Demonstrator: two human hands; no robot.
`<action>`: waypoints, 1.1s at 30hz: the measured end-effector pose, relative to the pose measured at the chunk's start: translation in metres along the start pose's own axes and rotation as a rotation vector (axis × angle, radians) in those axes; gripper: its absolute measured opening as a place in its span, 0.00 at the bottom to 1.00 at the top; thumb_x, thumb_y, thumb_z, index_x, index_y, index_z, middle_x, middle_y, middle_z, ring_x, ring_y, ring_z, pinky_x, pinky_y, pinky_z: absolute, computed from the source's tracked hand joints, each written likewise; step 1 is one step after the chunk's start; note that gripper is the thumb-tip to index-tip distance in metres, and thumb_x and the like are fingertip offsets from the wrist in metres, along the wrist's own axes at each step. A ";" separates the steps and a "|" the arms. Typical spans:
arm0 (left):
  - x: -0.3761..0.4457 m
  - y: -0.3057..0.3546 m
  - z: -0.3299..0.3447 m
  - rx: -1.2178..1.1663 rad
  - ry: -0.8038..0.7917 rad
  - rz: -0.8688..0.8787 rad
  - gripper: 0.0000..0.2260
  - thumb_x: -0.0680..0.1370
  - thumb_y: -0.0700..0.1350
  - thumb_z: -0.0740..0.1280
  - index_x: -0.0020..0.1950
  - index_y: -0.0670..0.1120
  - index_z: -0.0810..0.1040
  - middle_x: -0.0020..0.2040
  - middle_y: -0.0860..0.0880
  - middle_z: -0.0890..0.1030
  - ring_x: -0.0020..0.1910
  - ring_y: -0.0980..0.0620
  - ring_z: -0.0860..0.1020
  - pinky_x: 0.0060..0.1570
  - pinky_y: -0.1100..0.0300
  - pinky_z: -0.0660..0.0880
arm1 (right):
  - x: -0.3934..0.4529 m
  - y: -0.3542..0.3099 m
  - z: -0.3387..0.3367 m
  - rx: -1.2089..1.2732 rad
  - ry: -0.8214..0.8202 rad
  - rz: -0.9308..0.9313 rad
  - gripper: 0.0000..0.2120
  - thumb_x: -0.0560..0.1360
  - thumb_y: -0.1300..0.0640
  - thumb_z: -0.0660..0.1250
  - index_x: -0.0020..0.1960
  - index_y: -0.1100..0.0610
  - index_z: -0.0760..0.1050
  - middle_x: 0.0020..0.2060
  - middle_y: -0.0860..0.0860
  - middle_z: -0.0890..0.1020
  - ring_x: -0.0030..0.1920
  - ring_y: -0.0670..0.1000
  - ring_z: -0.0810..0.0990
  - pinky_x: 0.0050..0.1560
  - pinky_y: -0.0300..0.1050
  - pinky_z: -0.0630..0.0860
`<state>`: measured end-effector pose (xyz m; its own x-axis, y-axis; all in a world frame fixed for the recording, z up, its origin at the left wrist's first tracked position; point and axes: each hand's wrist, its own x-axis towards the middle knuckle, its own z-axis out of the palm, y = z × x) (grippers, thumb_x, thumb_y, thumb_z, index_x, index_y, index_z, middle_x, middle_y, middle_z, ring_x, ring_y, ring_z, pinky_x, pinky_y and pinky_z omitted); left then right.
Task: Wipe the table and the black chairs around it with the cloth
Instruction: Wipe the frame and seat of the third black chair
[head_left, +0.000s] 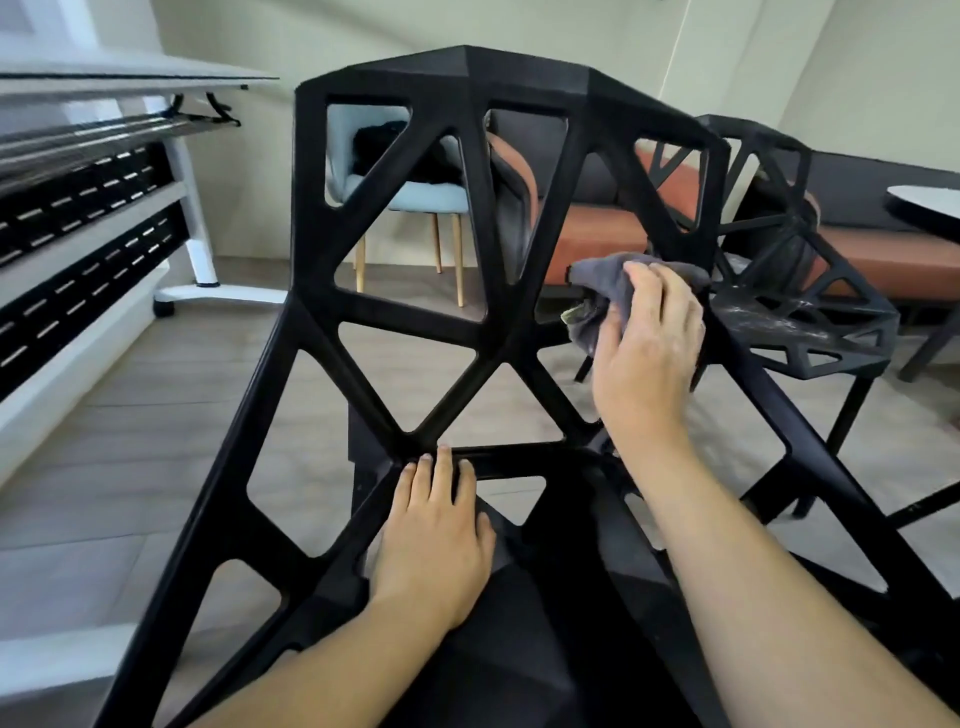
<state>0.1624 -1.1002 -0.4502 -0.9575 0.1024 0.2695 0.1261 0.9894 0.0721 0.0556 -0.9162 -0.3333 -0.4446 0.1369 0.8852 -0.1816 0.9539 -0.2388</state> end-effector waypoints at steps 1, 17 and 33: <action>0.000 0.000 0.001 0.008 -0.001 0.005 0.31 0.79 0.54 0.44 0.75 0.41 0.68 0.77 0.37 0.64 0.75 0.38 0.66 0.75 0.43 0.62 | 0.004 0.002 0.012 -0.060 -0.021 -0.010 0.20 0.78 0.62 0.66 0.69 0.60 0.72 0.68 0.59 0.74 0.69 0.63 0.71 0.72 0.59 0.67; -0.001 0.001 -0.007 0.002 -0.026 0.020 0.29 0.80 0.52 0.44 0.76 0.41 0.66 0.77 0.37 0.63 0.76 0.39 0.63 0.77 0.44 0.57 | -0.017 0.008 0.016 0.044 -0.153 -0.074 0.23 0.76 0.67 0.66 0.71 0.61 0.72 0.70 0.60 0.71 0.70 0.62 0.69 0.74 0.54 0.65; -0.082 -0.083 -0.139 0.272 0.185 0.165 0.22 0.80 0.42 0.60 0.73 0.37 0.69 0.76 0.34 0.64 0.78 0.34 0.57 0.77 0.40 0.54 | -0.114 -0.106 -0.008 0.173 -0.663 -0.234 0.14 0.73 0.54 0.73 0.58 0.54 0.81 0.51 0.54 0.77 0.53 0.58 0.74 0.58 0.55 0.73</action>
<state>0.2663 -1.2047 -0.3451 -0.8639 0.2673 0.4268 0.1777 0.9548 -0.2383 0.1327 -1.0312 -0.4057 -0.8055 -0.3090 0.5056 -0.4491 0.8750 -0.1806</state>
